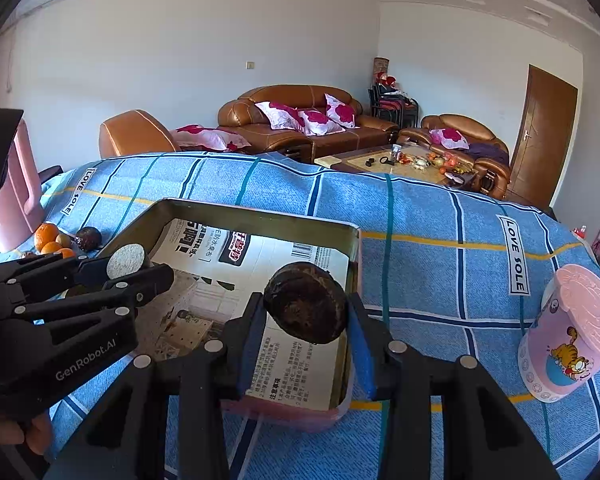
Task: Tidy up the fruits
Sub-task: 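Carry both items into the pink tin box and open both tools to release them, then withdraw both open tools from the tin back toward the fruits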
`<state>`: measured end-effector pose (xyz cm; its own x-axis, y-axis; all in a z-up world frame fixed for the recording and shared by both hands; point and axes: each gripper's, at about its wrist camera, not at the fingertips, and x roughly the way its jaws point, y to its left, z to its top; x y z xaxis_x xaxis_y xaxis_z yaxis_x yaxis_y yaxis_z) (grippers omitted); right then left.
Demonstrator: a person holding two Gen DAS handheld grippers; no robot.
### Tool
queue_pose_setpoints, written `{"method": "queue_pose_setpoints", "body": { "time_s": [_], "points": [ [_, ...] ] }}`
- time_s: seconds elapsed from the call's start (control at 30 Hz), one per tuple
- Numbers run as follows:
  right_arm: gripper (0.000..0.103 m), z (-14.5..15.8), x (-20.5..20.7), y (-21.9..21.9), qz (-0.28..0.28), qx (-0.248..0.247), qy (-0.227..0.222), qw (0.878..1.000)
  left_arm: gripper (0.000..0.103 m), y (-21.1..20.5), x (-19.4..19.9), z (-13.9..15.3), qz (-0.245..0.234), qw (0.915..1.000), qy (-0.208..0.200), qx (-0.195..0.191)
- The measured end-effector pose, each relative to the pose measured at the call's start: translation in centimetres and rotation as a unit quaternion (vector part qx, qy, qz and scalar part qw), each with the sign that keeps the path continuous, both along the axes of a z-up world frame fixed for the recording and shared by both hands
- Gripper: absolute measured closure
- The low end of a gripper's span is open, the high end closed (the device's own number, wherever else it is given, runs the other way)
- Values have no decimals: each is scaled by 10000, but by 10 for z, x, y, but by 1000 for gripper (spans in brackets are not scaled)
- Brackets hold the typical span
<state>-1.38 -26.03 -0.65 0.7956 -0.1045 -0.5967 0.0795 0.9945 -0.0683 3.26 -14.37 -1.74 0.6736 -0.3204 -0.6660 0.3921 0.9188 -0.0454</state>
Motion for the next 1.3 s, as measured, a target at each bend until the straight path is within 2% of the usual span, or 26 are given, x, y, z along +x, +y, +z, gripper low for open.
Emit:
{"method": "queue_pose_setpoints", "body": {
  "time_s": [0.5, 0.73, 0.8, 0.83, 0.93, 0.97, 1.07, 1.2, 1.3],
  "points": [
    [60, -1, -1, -6, -24, 378, 23, 9993, 68, -5, 3, -4, -41, 9998, 135, 104],
    [57, -2, -1, -11, 16, 750, 11, 9972, 64, -9, 4, -5, -54, 9997, 123, 181],
    [51, -1, -3, -10, 16, 768, -60, 9970, 58, -9, 3, -4, 14, 9997, 79, 233],
    [50, 1, -5, -10, -13, 744, -119, 9972, 50, -8, 3, -3, 70, 9996, 43, 258],
    [50, 7, -11, -12, -195, 597, -378, 9973, 36, -6, -4, 2, 177, 9993, -201, 277],
    [50, 9, -14, -13, -278, 545, -472, 9970, 26, -5, -8, 5, 204, 9989, -325, 272],
    [50, 15, -18, -20, -589, 429, -746, 9945, 4, -1, -20, 14, 259, 9968, -734, 166],
    [50, 22, -26, -28, -856, 371, -1164, 9888, 0, 4, -35, 27, 389, 9897, -1360, 223],
    [48, 24, -29, -29, -985, 260, -1305, 9862, 0, 6, -38, 26, 412, 9883, -1423, 351]
  ]
}}
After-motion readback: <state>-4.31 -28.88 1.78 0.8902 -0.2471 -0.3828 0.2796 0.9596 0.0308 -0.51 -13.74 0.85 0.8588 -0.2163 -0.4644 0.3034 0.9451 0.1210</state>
